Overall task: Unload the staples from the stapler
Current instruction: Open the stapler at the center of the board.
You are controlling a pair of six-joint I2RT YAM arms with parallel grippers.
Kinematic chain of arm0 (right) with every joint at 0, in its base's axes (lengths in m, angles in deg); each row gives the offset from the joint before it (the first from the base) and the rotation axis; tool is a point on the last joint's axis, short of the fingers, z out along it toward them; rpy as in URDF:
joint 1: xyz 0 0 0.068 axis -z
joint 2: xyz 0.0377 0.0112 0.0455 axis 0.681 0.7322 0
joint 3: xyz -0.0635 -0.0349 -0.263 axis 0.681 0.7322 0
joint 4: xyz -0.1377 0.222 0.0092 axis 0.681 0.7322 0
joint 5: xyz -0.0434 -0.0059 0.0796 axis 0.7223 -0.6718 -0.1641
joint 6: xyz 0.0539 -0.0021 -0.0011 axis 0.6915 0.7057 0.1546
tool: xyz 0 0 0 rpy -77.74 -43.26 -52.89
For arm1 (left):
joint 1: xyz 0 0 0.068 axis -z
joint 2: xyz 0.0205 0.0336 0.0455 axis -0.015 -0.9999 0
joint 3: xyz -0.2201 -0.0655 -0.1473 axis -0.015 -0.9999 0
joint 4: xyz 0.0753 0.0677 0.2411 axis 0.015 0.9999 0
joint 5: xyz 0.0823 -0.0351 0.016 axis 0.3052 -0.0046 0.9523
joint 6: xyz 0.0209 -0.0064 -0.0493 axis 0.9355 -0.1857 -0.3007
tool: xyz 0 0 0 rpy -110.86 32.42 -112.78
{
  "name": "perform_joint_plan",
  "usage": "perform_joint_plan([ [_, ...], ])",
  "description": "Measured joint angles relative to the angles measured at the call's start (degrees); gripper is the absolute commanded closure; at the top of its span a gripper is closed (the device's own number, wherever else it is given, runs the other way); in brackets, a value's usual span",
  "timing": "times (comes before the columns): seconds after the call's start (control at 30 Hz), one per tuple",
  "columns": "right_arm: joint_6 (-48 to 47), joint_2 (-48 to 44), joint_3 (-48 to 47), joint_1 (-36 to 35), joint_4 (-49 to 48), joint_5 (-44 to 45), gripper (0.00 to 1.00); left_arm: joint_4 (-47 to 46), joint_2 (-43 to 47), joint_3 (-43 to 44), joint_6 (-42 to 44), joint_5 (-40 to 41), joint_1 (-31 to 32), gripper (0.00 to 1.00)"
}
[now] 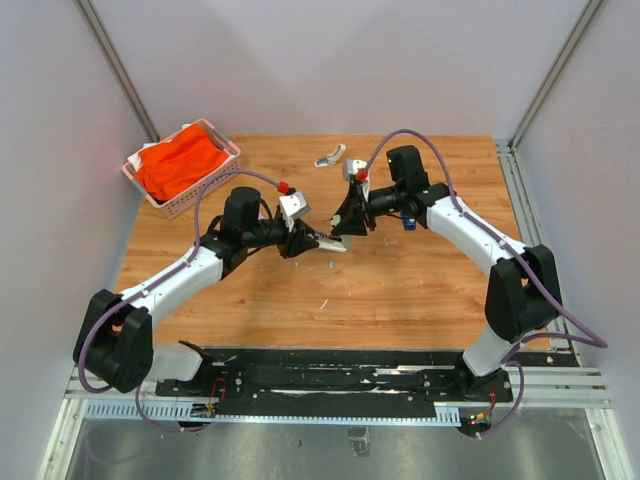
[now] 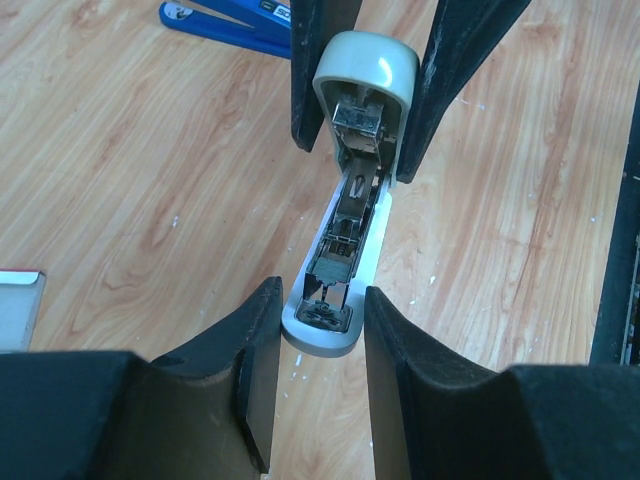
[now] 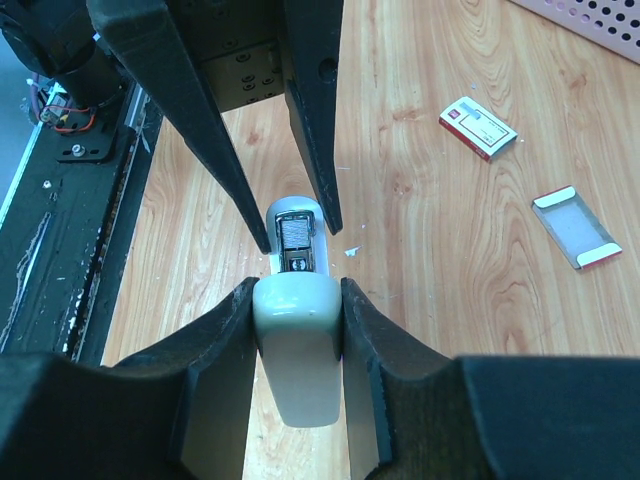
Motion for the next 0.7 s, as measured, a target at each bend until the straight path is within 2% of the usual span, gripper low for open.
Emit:
perform_joint_plan([
  [0.37,5.6,-0.5,1.7,0.4,-5.2,2.1,0.99,-2.2,0.0,-0.8,-2.2,1.6,0.0,1.0],
  [0.7,12.3,-0.5,3.0,3.0,-10.5,-1.9,0.99,-6.3,0.5,-2.5,-3.0,2.8,0.0,1.0],
])
